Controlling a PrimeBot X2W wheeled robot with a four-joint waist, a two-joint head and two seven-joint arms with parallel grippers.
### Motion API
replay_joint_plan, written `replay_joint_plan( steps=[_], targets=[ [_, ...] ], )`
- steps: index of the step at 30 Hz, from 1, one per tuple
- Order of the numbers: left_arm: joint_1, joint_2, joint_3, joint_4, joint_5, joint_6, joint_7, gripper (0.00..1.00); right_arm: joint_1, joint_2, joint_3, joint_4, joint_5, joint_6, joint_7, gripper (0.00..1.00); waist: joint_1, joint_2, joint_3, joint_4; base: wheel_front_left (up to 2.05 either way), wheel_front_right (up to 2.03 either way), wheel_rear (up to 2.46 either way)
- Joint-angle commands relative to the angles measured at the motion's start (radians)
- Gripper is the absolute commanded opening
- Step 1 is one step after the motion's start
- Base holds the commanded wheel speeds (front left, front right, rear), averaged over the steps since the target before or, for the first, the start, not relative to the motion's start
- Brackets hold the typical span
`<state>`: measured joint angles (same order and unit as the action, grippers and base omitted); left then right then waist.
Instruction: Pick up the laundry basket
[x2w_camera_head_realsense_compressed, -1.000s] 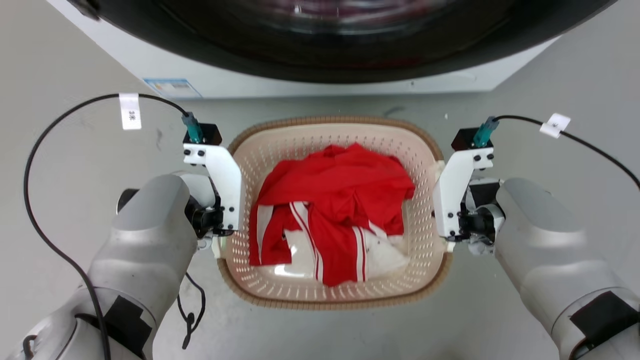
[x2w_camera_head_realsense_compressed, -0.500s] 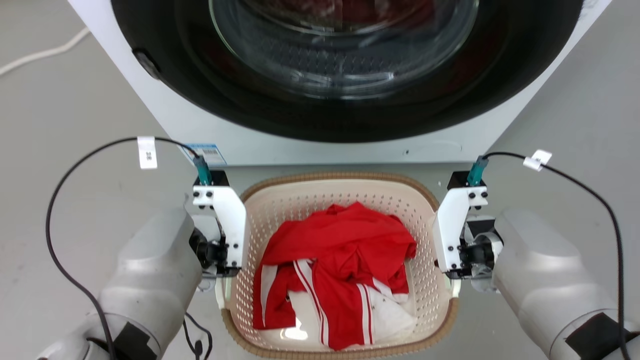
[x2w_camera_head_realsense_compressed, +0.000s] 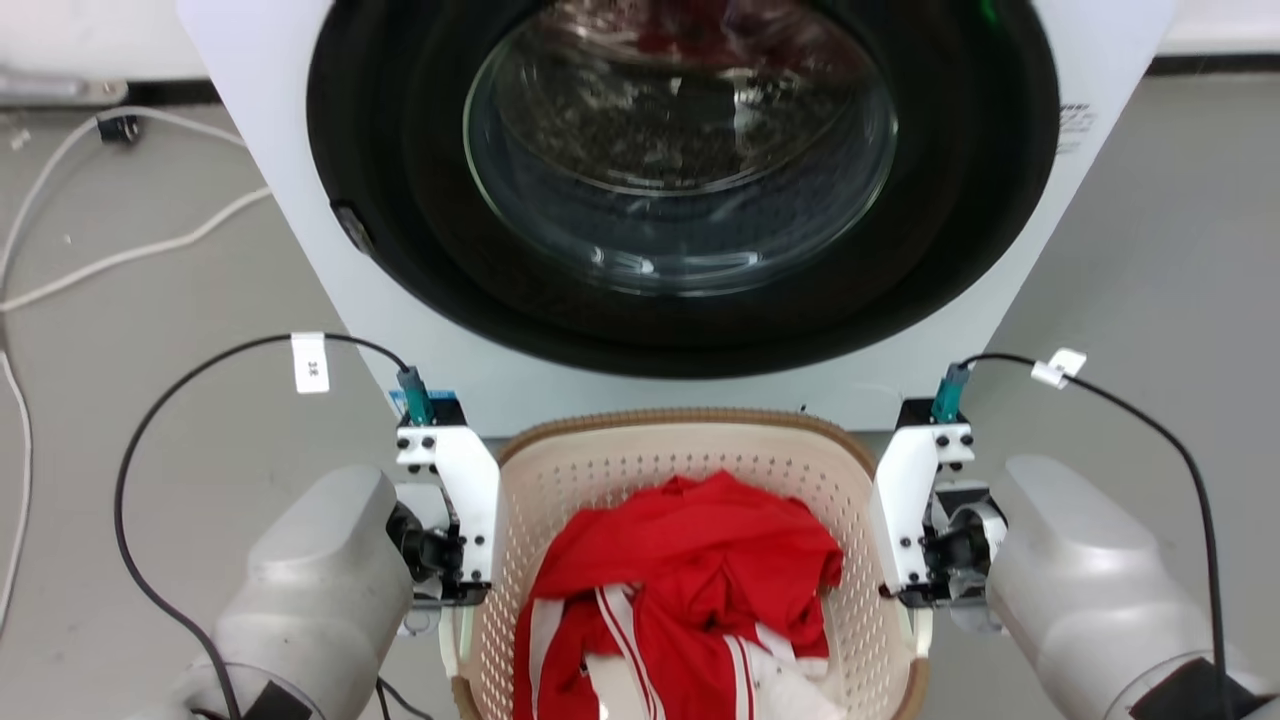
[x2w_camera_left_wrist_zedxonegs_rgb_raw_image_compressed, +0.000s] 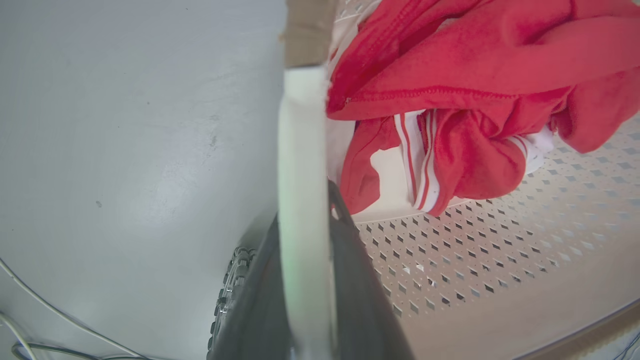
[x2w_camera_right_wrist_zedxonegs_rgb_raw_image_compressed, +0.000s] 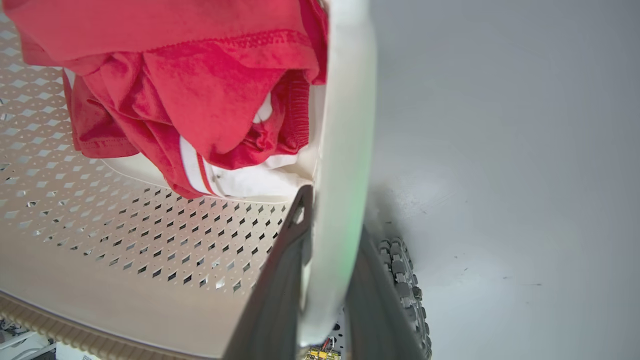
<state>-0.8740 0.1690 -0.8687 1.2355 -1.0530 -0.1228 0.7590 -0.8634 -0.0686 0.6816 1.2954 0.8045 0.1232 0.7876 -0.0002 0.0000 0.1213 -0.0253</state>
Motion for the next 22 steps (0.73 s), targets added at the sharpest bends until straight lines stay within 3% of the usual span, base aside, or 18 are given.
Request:
replay_joint_plan(
  steps=[1, 7, 22],
  targets=[
    [0.019, -0.039, -0.004, -0.011, -0.015, -0.014, 0.007, 0.00, 0.020, 0.029, -0.010, -0.013, -0.004, 0.014, 0.010, 0.00, 0.0002, 0.0000, -0.039, -0.005, 0.00, 0.00, 0.00],
    [0.050, -0.048, -0.012, -0.006, -0.030, -0.014, 0.020, 0.00, 0.065, 0.025, -0.042, -0.013, -0.026, 0.014, 0.036, 0.00, 0.0002, 0.0000, -0.106, -0.002, 0.00, 0.00, 0.00],
    [0.068, -0.059, -0.009, 0.010, -0.063, -0.014, 0.039, 0.00, 0.082, 0.029, -0.098, -0.013, -0.084, 0.013, 0.029, 0.00, 0.0002, 0.0000, -0.144, 0.004, 0.00, 0.00, 0.00]
  ],
)
